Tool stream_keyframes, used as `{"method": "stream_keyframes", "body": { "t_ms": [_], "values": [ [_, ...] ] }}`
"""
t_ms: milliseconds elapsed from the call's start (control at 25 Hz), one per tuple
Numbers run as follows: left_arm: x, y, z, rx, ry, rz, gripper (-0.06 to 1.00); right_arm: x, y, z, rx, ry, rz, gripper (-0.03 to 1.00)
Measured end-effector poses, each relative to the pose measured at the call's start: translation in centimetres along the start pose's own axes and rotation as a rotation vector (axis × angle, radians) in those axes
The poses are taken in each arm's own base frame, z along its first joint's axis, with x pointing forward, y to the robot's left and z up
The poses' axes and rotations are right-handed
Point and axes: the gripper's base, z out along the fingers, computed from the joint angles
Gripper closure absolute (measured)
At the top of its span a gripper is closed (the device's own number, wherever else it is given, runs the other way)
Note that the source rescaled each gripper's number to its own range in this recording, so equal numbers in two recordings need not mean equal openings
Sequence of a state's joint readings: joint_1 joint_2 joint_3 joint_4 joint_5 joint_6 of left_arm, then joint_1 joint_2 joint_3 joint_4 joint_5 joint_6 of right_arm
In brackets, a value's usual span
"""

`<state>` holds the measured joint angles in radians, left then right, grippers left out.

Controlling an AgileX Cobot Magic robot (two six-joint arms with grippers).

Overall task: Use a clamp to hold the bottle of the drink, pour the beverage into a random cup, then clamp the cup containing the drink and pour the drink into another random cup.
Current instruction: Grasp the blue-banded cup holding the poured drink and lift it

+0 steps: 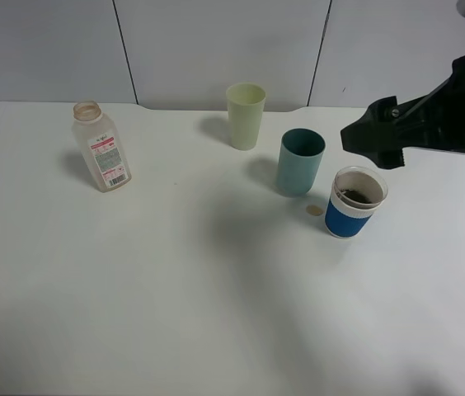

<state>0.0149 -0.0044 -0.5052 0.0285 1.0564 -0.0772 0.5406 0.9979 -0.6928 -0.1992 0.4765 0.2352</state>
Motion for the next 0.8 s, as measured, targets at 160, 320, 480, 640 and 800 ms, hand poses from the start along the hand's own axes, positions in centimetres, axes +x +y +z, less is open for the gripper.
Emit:
{"method": "stream_keyframes", "body": {
  "t_ms": [160, 320, 480, 640, 800],
  "values": [
    [0.0, 0.0, 0.0, 0.000, 0.000, 0.000, -0.06, 0.0, -1.1, 0.2, 0.028, 0.002, 0.010, -0.03],
    [0.0, 0.0, 0.0, 0.000, 0.000, 0.000, -0.06, -0.2, -2.0, 0.4, 0.057, -0.020, 0.026, -0.03],
    [0.0, 0.0, 0.0, 0.000, 0.000, 0.000, -0.06, 1.0, -2.0, 1.5, 0.052, -0.052, 0.003, -0.03],
    [0.0, 0.0, 0.0, 0.000, 0.000, 0.000, -0.06, 3.2, -1.9, 2.5, 0.043, -0.057, -0.019, -0.03],
    [0.0, 0.0, 0.0, 0.000, 0.000, 0.000, -0.06, 4.6, -1.9, 3.0, 0.044, -0.063, -0.033, -0.03]
  ]
}}
